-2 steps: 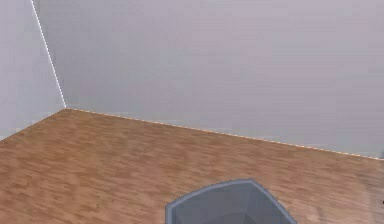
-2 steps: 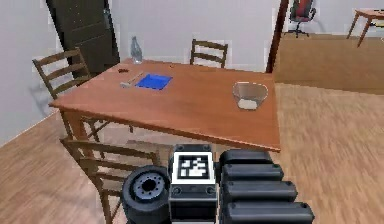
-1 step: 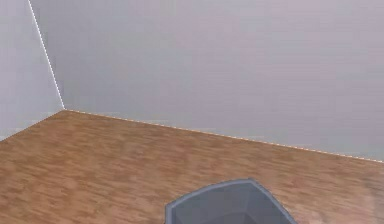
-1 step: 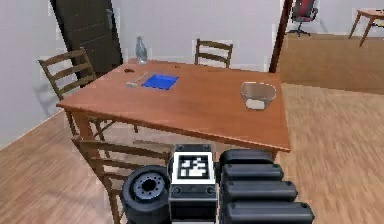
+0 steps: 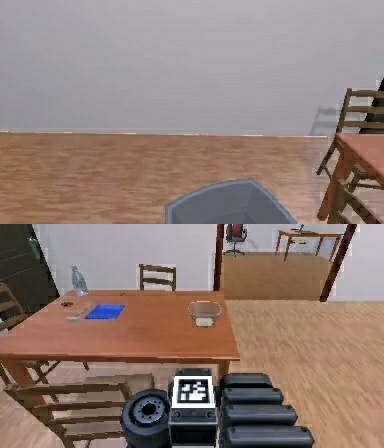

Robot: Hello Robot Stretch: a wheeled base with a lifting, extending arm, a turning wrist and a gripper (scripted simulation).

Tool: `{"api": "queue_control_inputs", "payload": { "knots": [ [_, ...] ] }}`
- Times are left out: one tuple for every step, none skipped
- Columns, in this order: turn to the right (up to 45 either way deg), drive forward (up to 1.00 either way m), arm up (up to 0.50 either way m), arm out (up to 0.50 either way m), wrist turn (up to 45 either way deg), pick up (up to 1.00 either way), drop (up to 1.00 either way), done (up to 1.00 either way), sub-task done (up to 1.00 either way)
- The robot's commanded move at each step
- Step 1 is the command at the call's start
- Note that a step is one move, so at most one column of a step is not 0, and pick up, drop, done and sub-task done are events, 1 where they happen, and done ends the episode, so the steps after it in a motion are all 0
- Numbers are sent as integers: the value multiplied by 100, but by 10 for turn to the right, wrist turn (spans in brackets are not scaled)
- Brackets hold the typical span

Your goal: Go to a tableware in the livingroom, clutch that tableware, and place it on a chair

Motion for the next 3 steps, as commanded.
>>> {"api": "queue_control_inputs", "payload": {
  "knots": [
    [0, 85, 0, 0, 0, 0, 0, 0, 0],
    [390, 0, 0, 0, 0, 0, 0, 0, 0],
    [0, 100, 0, 0, 0, 0, 0, 0, 0]
  ]
}}
